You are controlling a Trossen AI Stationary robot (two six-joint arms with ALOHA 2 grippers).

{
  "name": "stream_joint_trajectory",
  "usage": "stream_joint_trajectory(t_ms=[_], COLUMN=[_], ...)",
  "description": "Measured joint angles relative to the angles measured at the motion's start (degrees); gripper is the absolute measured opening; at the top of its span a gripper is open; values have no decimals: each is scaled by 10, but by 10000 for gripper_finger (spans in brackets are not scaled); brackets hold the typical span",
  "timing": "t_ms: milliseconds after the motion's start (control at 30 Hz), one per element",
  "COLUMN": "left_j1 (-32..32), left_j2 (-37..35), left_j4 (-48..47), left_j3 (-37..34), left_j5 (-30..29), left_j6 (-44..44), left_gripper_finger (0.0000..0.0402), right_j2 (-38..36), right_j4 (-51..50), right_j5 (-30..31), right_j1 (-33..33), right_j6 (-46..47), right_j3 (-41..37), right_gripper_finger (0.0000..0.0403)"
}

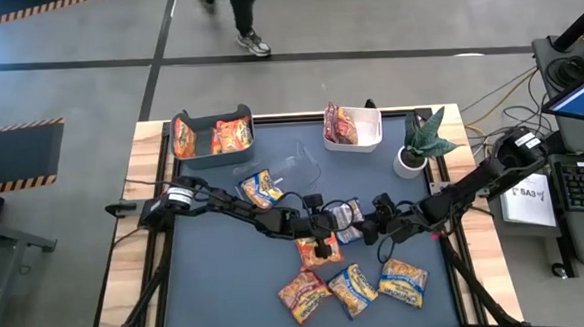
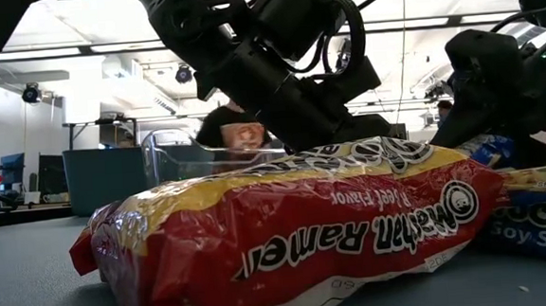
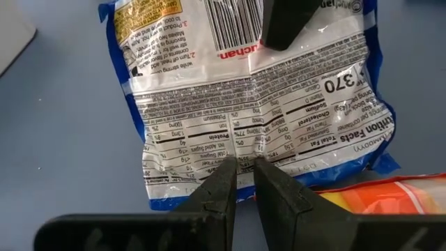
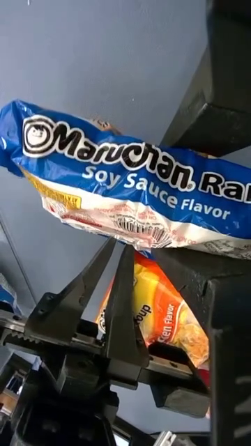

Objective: Sort Maruchan noodles
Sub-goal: Put the blue noodle pack into the transparent bin

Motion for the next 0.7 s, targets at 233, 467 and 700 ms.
stream_joint_trajectory(t_ms=[233,467,700], left_j1=[0,-5,-39], left_j2=[-10,-89,-238], left_j4=[-4,-36,-79], left_j3=[0,-1,-47], left_j5=[0,-23,-90], left_j6=[14,59,125], left_gripper_finger=[37,37,37], right_j2=[-1,-15,-78], right_j4=[1,14,8], right_j5=[3,13,15], right_j1=[0,-4,-22], right_j6=[0,-32,-128], right_j3=[0,1,33], right_gripper_finger=[165,163,131])
